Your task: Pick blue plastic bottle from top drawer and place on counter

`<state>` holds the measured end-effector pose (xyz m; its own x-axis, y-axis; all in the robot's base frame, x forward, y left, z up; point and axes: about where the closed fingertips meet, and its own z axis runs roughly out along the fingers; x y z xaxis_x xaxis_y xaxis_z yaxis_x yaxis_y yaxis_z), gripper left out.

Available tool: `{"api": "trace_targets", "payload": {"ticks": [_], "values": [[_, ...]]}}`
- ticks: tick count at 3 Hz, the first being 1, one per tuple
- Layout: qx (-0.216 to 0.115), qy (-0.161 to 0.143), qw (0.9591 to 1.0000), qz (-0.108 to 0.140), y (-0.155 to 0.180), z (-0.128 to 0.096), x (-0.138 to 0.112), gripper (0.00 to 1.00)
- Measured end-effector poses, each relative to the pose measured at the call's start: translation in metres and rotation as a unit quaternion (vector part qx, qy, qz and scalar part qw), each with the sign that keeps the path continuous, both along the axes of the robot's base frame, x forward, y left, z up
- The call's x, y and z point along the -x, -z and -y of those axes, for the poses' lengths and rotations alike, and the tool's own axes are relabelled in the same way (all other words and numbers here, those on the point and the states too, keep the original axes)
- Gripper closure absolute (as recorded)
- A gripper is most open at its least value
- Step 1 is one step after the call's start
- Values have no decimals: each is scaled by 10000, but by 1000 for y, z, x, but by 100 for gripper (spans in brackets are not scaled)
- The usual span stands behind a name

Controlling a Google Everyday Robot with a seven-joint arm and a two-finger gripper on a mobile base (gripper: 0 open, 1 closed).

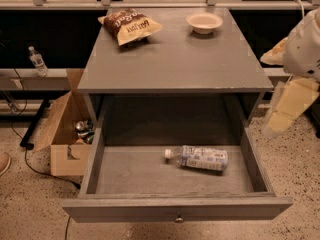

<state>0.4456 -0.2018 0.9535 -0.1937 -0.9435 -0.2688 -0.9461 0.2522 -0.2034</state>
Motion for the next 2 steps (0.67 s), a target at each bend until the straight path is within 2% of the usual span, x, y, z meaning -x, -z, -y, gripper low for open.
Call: {"api": "trace_targets", "payload": {"ticks": [1, 2], "values": [[-708, -167, 9967, -373, 59, -21, -17, 0], [-1238, -81, 9908, -535, 104, -39, -40, 0]]}}
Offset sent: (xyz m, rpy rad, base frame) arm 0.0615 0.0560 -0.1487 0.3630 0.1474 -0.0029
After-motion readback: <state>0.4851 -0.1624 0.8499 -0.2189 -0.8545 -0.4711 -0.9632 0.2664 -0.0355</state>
